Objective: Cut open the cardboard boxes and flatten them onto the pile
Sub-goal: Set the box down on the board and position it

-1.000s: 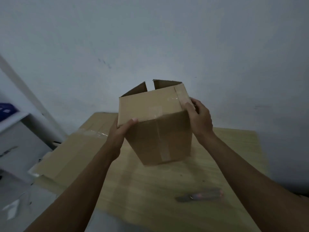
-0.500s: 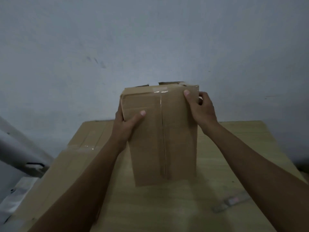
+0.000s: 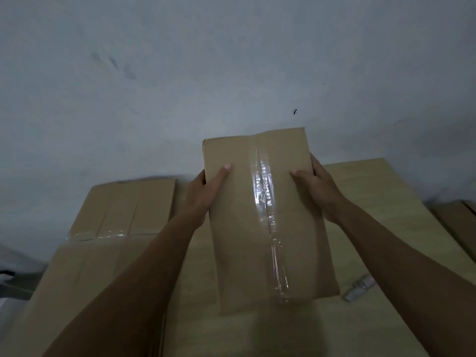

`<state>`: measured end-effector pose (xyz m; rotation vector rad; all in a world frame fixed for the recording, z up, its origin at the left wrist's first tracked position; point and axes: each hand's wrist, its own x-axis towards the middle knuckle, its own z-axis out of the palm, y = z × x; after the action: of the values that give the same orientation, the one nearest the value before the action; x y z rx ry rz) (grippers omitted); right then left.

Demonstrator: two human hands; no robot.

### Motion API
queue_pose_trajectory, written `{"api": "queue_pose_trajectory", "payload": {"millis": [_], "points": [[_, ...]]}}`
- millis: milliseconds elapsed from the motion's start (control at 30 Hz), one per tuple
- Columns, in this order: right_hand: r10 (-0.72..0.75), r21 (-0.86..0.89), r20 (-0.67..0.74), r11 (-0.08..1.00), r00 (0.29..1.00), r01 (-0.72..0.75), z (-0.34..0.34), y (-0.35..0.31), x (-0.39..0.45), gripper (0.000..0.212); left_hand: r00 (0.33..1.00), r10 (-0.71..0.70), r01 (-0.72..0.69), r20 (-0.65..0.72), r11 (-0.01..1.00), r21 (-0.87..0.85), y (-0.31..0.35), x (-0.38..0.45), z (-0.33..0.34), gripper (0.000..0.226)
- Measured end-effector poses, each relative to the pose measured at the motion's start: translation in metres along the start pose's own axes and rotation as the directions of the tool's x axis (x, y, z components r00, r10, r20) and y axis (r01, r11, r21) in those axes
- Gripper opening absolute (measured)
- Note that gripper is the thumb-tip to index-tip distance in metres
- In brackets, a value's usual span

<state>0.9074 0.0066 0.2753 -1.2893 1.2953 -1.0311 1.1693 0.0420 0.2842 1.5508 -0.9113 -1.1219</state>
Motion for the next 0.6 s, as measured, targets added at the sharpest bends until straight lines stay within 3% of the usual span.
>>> {"api": "queue_pose_trajectory", "payload": {"millis": [100,200,400,500,600], "points": [[0.070,-0.113,-0.055,0.991,0.996,-0.076,0.004,0.020,0.010,0.041,0.996,-0.068,0.068,0.054,0.998,-0.002,-0.029,0.008,0.008,0.044],[0.126,-0.168,-0.137,0.974,0.982,-0.149,0.009,0.045,0.017,0.059,0.996,-0.069,0.065,0.056,0.996,0.065,-0.059,0.015,0.012,0.049],[0.297,-0.328,0.052,0.907,0.953,-0.265,0.001,0.088,0.018,0.098,0.990,-0.132,0.142,-0.053,0.950,0.279,-0.106,0.019,0.026,0.075],[0.305,-0.385,0.044,0.884,0.951,-0.265,0.000,0.105,0.017,0.092,0.987,-0.127,0.155,-0.101,0.924,0.350,-0.119,0.012,0.035,0.083],[0.293,-0.413,0.028,0.874,0.956,-0.256,-0.002,0.115,0.015,0.089,0.991,-0.030,0.093,-0.134,0.862,0.498,-0.123,0.006,0.047,0.087]]}}
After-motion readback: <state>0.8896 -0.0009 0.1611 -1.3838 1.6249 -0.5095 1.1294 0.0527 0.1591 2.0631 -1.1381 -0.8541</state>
